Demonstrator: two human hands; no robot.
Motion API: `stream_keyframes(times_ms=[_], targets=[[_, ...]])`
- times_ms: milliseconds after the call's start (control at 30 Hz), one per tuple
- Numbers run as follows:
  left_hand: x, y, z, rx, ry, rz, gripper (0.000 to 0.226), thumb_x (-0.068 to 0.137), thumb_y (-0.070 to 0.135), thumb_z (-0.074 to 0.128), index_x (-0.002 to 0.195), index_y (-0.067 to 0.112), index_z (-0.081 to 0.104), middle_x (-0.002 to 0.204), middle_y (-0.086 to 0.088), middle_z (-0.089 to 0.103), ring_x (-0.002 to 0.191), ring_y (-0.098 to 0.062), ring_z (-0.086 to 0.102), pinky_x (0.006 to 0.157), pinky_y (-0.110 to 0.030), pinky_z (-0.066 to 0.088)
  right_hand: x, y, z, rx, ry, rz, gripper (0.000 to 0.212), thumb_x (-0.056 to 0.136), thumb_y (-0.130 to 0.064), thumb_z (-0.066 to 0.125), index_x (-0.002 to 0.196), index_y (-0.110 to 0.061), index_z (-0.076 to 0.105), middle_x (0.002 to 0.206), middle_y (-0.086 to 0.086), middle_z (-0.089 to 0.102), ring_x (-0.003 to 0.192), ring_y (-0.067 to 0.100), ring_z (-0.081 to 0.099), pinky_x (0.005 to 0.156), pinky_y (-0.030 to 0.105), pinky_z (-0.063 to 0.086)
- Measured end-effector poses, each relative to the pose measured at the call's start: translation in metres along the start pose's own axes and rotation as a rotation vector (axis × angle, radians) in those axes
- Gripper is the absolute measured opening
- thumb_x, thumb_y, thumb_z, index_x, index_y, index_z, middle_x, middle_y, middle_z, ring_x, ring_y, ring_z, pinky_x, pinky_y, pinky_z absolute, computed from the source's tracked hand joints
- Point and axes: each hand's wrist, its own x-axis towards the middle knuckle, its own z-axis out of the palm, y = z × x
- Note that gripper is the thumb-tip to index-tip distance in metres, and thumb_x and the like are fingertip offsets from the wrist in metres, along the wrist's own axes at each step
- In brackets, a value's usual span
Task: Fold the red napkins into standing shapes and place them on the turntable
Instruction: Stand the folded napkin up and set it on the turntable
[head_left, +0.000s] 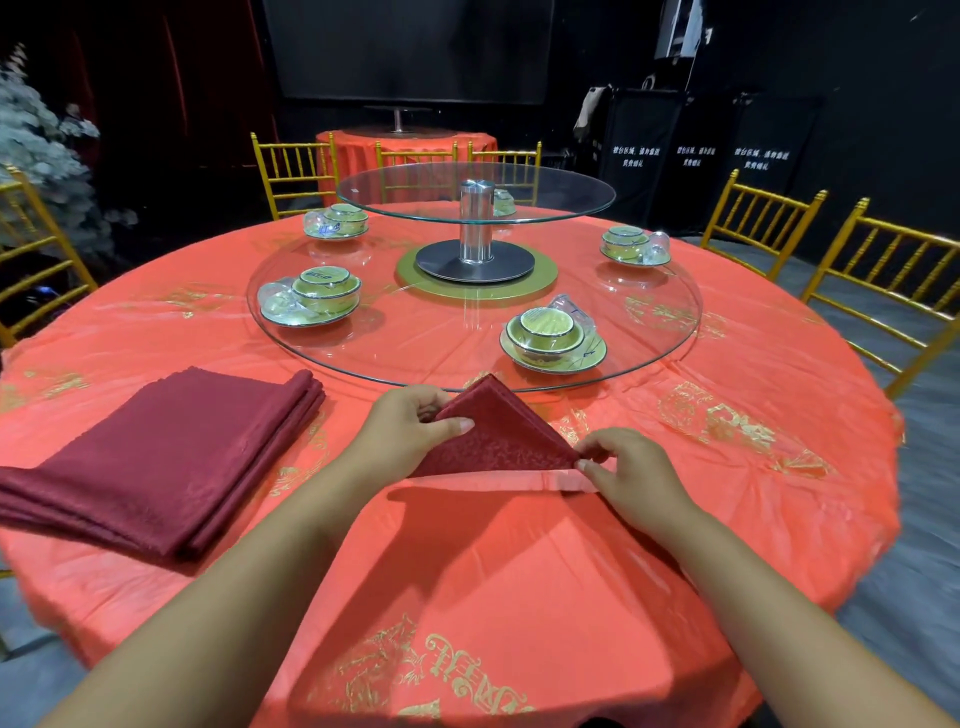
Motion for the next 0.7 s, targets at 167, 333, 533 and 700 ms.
stream_keyframes(times_ms=[167,333,533,700], targets=[[0.028,-0.007,0.008,0.041,-0.010,0.001,0.011,0.079,0.009,0.076,0.075,0.013,0.066,0.069,-0.004,0.062,0.063,-0.012,0.053,0.064,-0.030,0.041,0.018,0.012,-0.002,-0.016,-0.029,0.060,0.016,0.079,-0.005,0.070,0.086,-0.019,0.071,0.078,-0.010,0.062,0.081,0.015,0.057,0.076,0.031,0.042],[0.041,-0.018,0.016,0.042,-0.035,-0.005,0.019,0.079,0.008,0.076,0.071,0.022,0.065,0.059,0.014,0.064,0.056,0.002,0.054,0.058,-0.016,0.042,0.024,0.023,0.003,-0.034,-0.068,0.099,0.016,0.079,-0.008,0.070,0.086,-0.022,0.071,0.079,-0.009,0.064,0.082,0.016,0.057,0.076,0.033,0.043],[0.045,-0.027,0.018,-0.038,-0.086,-0.003,0.021,0.080,0.000,0.072,0.076,0.020,0.068,0.082,0.004,0.073,0.073,-0.003,0.063,0.069,-0.021,0.049,0.024,0.027,0.009,-0.023,-0.091,0.100,0.023,0.074,-0.012,0.072,0.091,-0.026,0.065,0.087,-0.012,0.061,0.092,0.015,0.056,0.077,0.023,0.039],[0.047,-0.035,0.018,-0.023,-0.075,-0.002,0.011,0.079,0.006,0.075,0.075,0.013,0.067,0.070,0.003,0.068,0.065,-0.007,0.059,0.064,-0.025,0.045,0.040,-0.004,0.028,0.160,-0.091,0.093,0.059,0.082,-0.044,0.066,0.132,-0.019,0.048,0.125,-0.011,0.050,0.117,0.005,0.044,0.101,0.025,0.033]])
